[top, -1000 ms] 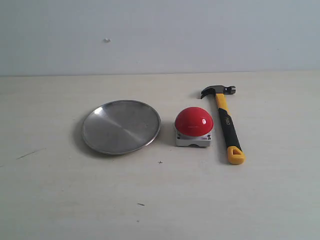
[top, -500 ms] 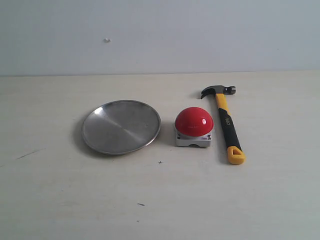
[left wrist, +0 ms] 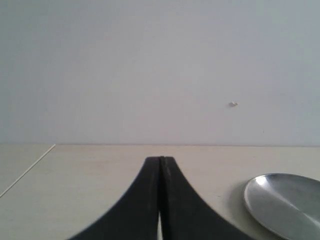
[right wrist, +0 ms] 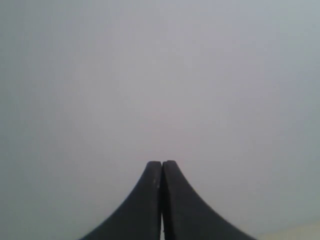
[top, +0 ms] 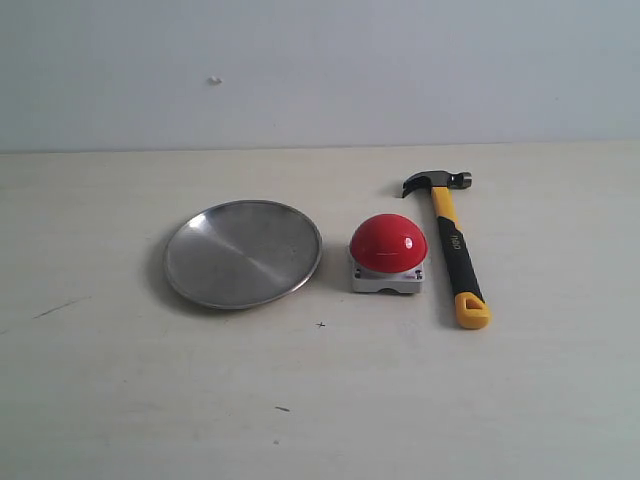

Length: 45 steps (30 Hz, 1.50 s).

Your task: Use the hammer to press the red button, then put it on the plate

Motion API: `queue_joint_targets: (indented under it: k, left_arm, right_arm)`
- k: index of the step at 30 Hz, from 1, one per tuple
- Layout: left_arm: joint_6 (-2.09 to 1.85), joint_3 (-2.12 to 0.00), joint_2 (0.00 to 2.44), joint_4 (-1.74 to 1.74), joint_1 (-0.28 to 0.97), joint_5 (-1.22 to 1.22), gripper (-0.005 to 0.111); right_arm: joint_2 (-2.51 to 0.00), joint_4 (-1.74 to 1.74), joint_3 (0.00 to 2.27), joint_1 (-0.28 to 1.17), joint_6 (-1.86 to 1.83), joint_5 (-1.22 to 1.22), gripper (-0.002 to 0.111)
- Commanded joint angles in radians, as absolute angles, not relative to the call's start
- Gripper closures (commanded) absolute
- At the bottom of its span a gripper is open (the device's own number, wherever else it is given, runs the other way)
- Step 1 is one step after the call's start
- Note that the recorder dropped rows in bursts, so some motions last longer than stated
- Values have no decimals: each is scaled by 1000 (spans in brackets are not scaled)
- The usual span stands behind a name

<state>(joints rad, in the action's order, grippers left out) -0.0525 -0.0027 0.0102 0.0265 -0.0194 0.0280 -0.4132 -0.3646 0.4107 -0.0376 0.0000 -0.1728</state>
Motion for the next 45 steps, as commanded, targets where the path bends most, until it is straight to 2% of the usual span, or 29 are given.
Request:
queue_joint_targets:
  k: [1, 8, 14, 21, 25, 31, 35, 39, 45]
  left_arm:
    - [-48, 0, 11, 28, -20, 20, 107]
    - [-48, 0, 11, 28, -20, 20, 107]
    - [-48, 0, 11, 28, -20, 20, 107]
    - [-48, 0, 11, 28, -20, 20, 107]
    - [-48, 0, 11, 28, -20, 20, 107]
    - [-48, 0, 11, 28, -20, 20, 107]
    - [-48, 0, 11, 28, -20, 20, 107]
    - [-48, 0, 11, 28, -20, 20, 107]
    - [-48, 0, 11, 28, -20, 20, 107]
  right_arm:
    - [-735, -366, 632, -43, -104, 103, 108]
    - [-1214, -356, 1004, -43, -104, 419, 108]
    - [-1473, -332, 1233, -43, -164, 628, 108]
    - [-1774, -89, 1622, -43, -13, 1046, 107]
    - [-1882, -78, 1743, -43, 9, 1007, 101]
    - [-1969, -127, 1759, -43, -23, 981, 101]
    - [-2088, -130, 1853, -37, -23, 1068, 88]
    - [-2200, -118, 1951, -25, 9, 1096, 63]
    - [-2315, -108, 2085, 0, 29, 1078, 61]
